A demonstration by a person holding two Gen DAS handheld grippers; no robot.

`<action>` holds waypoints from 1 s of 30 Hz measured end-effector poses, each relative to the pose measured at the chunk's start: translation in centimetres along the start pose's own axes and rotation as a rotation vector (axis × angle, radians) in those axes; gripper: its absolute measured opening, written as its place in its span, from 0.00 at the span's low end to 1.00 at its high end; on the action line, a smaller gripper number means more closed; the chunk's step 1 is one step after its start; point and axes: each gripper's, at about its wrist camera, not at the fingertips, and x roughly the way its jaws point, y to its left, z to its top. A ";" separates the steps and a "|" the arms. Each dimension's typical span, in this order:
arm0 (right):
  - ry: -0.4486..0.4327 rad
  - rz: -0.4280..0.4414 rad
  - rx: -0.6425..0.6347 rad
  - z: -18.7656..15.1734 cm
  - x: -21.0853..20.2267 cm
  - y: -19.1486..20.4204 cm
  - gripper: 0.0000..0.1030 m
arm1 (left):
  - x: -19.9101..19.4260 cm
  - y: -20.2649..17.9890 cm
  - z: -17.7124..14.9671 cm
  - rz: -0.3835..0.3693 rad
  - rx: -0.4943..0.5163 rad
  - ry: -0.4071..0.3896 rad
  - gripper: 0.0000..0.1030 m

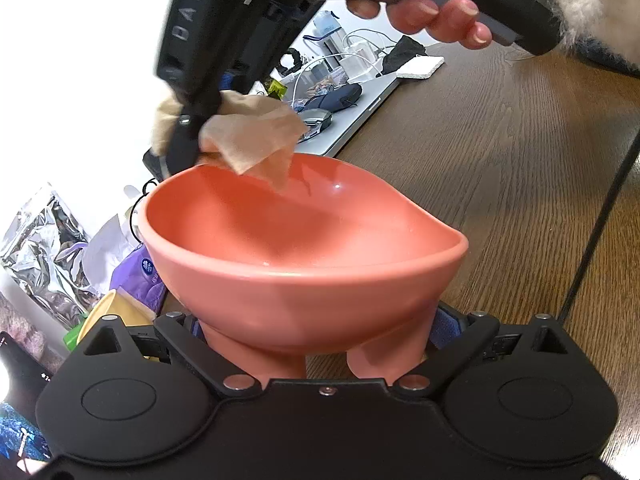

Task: Clean bowl
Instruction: 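Wipe the bowl interior again with the cloth in the right tool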

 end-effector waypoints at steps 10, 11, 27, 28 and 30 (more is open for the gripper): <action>0.035 -0.108 0.055 -2.2 -1.0 -2.4 0.09 | -0.3 -0.5 0.0 0.000 -0.003 0.001 0.93; 0.044 -0.119 0.059 -2.6 -1.2 -2.5 0.09 | -0.4 -0.5 0.0 0.000 -0.003 0.001 0.93; 0.194 -0.171 0.016 -6.1 -3.6 -0.9 0.09 | -0.6 -0.6 0.1 -0.001 -0.004 0.002 0.93; 0.206 -0.171 0.011 -6.3 -3.7 -0.7 0.09 | -0.6 -0.6 0.1 0.000 -0.004 0.002 0.93; 0.233 -0.167 -0.002 -6.4 -3.7 -0.1 0.09 | -0.6 -0.6 0.2 0.000 -0.004 0.002 0.93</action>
